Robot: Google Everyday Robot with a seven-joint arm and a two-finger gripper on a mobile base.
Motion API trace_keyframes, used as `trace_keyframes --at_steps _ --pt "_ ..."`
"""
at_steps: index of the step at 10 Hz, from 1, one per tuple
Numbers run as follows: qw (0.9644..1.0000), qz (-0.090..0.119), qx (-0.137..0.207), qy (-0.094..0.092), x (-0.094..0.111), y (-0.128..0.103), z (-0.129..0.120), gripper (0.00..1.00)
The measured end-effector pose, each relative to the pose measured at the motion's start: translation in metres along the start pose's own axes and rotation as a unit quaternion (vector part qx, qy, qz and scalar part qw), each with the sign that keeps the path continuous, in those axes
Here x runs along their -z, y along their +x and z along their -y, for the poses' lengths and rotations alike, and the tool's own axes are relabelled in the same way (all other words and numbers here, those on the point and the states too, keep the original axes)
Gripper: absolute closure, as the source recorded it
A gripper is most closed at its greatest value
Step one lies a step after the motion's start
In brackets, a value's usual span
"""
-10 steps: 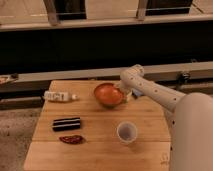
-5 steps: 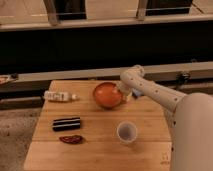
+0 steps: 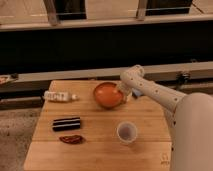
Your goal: Pick up the ceramic bowl
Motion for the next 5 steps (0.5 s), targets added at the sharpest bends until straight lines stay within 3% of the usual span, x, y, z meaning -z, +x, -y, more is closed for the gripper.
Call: trace_keyframes --at_steps 3,5 --pt "1.0 0.0 0.0 0.002 0.0014 0.0007 0.0009 0.2" --pt "1.0 0.0 0.0 0.003 0.0014 0.0004 0.0011 0.29"
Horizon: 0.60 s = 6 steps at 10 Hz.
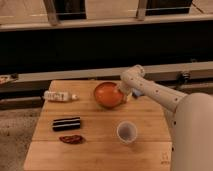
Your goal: Pick up the ceramic bowl
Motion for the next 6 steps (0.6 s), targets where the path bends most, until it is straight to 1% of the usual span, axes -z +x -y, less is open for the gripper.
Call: trace_keyframes --at_steps 1,2,3,4,5,6 --pt "1.0 0.001 0.003 0.001 -0.002 -0.0031 0.0009 0.39" --pt "1.0 0.001 0.003 0.002 -0.0032 -0.0044 0.0024 0.47" --pt "1.0 0.001 0.003 0.001 -0.002 -0.0047 0.0014 0.51" --pt "1.0 0.003 0.006 -0.001 -0.0011 -0.0082 -0.0005 0.48" --pt "1.0 0.007 0.006 -0.002 -0.0016 -0.0117 -0.0011 0.41" --pt "1.0 0.006 0.008 -0.001 -0.0003 -0.0122 0.0014 0.4"
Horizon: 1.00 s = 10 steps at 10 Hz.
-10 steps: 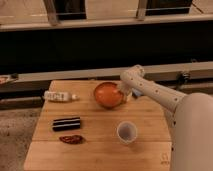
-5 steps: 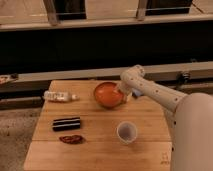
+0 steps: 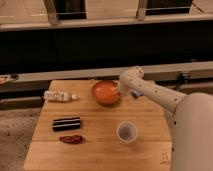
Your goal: Pick up the ceramic bowl
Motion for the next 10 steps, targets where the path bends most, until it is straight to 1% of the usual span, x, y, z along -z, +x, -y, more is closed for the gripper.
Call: trace_keyframes --at_steps 1,3,5,7,10 --pt "1.0 -0.002 -0.001 0.001 0.0 0.002 -0.002 0.44" --pt "1.0 -0.001 0.005 0.003 0.002 -0.004 -0.004 0.61" --pt "0.9999 -0.003 0.012 0.008 0.008 -0.01 -0.001 0.82" --pt "0.9998 -0.006 0.012 0.014 0.012 -0.008 -0.001 0.98" --pt "0.9996 -0.008 0.019 0.02 0.02 -0.01 0.001 0.99"
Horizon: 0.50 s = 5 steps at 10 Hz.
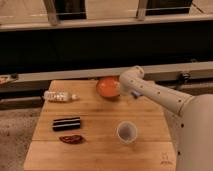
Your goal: Pick up the ceramic bowl
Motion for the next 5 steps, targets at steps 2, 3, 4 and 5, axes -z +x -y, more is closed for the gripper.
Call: trace_keyframes --at_steps 2,3,4,5 --pt "1.0 0.0 0.001 0.004 0.002 -0.002 0.0018 0.99" --pt "1.0 0.0 0.001 0.005 0.0028 -0.0016 0.0014 0.99" --pt "1.0 -0.001 0.001 0.008 0.0065 -0.0013 0.0019 0.99" --pt "0.9999 -0.002 0.003 0.011 0.0098 -0.0021 0.0028 0.99"
